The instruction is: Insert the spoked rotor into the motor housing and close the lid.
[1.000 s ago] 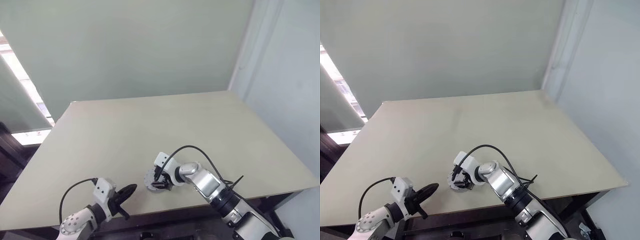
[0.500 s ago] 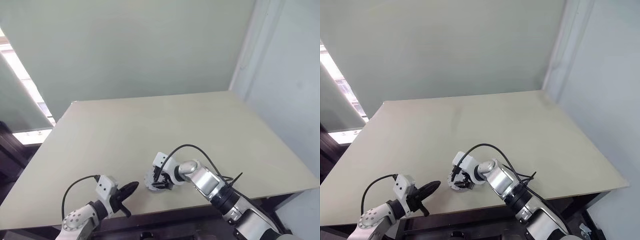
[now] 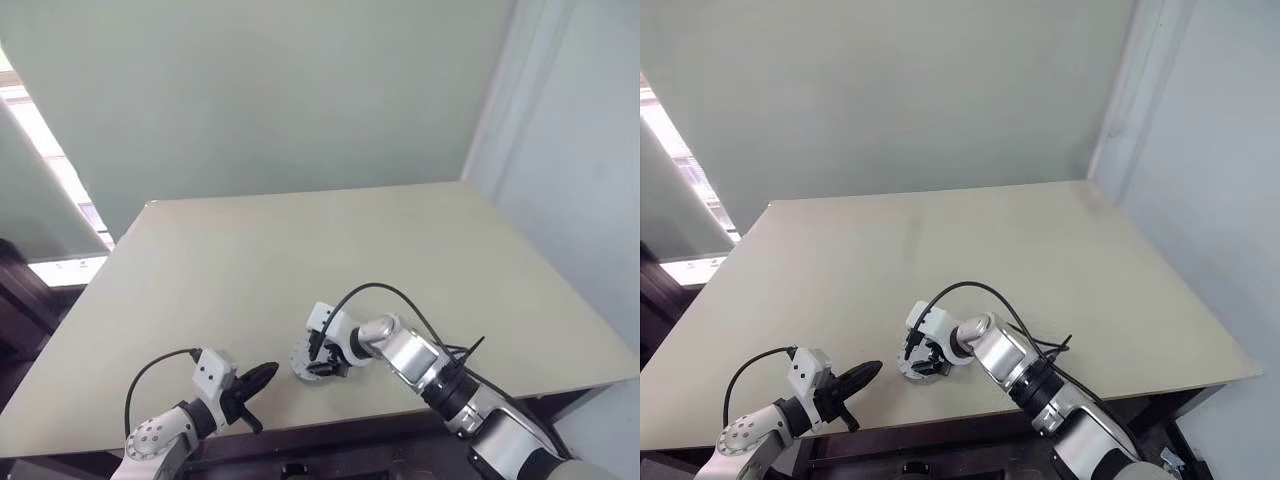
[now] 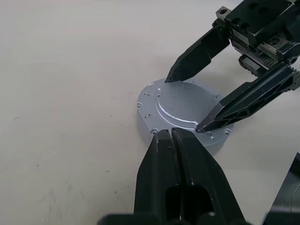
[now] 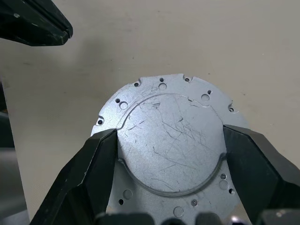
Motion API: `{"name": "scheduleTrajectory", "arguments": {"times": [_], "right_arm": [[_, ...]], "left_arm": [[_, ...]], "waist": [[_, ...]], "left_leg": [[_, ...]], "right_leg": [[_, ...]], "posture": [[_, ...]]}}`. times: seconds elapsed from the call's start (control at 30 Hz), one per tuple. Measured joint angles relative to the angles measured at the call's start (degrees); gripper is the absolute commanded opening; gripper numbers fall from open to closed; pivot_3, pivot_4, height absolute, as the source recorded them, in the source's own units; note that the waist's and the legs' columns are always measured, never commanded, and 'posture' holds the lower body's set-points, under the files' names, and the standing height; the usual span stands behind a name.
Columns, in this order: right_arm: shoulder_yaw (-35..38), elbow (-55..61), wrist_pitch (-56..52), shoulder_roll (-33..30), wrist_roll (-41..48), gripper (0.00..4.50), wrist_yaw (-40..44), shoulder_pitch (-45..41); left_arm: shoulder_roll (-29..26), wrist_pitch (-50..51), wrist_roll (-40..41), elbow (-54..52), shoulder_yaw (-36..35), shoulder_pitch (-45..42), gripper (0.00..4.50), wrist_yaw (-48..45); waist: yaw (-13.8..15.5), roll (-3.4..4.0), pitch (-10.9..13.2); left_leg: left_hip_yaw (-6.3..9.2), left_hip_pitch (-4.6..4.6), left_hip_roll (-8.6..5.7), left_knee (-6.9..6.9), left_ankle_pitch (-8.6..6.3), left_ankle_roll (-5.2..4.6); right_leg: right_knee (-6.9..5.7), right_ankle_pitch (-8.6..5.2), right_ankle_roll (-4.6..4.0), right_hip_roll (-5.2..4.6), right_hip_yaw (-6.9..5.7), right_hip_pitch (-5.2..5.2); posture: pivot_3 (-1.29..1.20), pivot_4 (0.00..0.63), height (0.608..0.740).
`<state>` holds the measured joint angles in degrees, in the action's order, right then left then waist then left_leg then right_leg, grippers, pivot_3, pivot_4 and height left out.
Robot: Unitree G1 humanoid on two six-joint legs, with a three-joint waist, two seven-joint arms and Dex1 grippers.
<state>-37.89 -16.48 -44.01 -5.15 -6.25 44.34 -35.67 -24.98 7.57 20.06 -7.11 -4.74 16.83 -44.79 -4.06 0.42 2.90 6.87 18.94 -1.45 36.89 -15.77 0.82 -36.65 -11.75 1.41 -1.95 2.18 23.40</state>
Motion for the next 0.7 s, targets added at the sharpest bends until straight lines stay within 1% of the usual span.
{"name": "scheduleTrajectory", "arguments": {"times": [0.2, 0.4, 0.7], "right_arm": [[-0.1, -0.61, 0.51, 0.01, 0.0, 3.29, 0.03, -0.27], [-0.09, -0.83, 0.77, 0.02, 0.0, 3.29, 0.03, -0.28], [-0.15, -1.02, 1.12, 0.03, -0.02, 3.29, -0.08, -0.19]], "left_arm": [[0.0, -0.19, -0.04, 0.38, 0.01, -0.3, 0.0, -0.13], [0.8, -1.61, -0.52, 1.33, 0.7, -2.58, 0.0, 0.16], [4.23, -3.95, -5.95, 8.9, 6.19, -6.9, 0.0, 2.78]], "waist": [[0.01, 0.02, 0.01], [0.01, 0.03, -0.01], [0.01, 0.06, -0.17]], "left_leg": [[0.01, -0.01, 0.01, 0.01, -0.04, 0.07], [0.01, -0.02, 0.0, 0.01, -0.09, 0.17], [0.02, -0.05, 0.01, 0.01, 0.0, 0.0]], "right_leg": [[0.0, 0.0, 0.0, 0.0, -0.01, -0.01], [0.0, -0.01, 0.01, 0.0, -0.01, -0.02], [-0.02, 0.0, 0.01, 0.02, -0.03, -0.03]], "posture": [[0.0, 0.0, 0.74], [0.0, 0.0, 0.74], [0.0, 0.0, 0.74]]}}
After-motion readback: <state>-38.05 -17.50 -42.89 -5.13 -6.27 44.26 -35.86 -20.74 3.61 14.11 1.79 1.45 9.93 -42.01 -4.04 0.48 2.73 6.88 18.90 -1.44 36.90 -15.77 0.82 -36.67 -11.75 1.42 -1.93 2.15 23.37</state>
